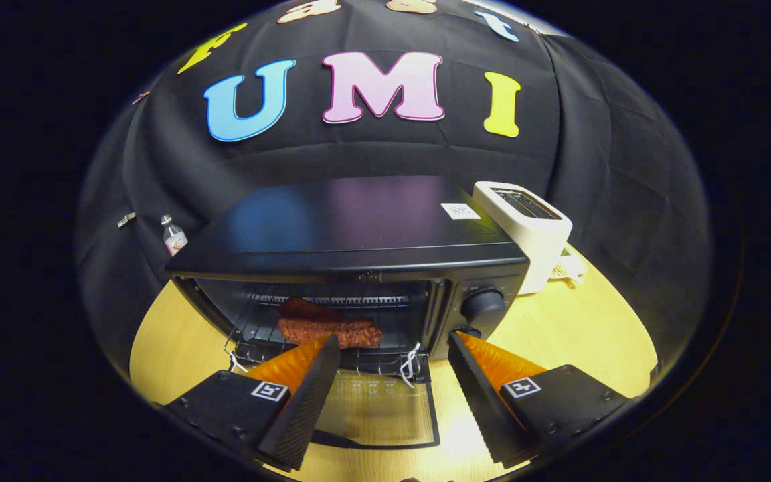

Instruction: Open the toaster oven, put the food inside, and close the toaster oven door.

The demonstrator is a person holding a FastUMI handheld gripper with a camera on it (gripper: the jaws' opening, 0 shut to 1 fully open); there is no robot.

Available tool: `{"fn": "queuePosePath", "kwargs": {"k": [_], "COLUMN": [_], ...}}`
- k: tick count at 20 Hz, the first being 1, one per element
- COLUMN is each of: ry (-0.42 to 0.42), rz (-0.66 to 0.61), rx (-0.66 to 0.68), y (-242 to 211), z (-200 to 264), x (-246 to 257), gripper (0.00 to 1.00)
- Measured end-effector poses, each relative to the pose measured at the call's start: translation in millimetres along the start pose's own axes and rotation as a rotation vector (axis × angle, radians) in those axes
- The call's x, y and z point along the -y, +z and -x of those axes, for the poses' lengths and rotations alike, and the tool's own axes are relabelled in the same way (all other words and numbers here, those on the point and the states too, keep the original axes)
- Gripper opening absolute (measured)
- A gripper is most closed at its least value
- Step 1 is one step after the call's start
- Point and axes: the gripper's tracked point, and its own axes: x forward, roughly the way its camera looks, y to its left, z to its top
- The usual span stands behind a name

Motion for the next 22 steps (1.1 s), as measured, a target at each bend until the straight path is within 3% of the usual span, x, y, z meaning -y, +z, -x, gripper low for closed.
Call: {"fn": "queuePosePath", "kwargs": {"k": [5,12,22], "ry": [0.070,0.194,0.219], "rz": [0.002,0.090,0.125], "rx": [-0.037,-0.178,-0.390], "y": [-19.4,-90.6,-174.4], "z": [49.4,96.5,107.1], "x": [-27.9,-81.2,-102.9], "gripper": [0.99,0.99,0.99]}}
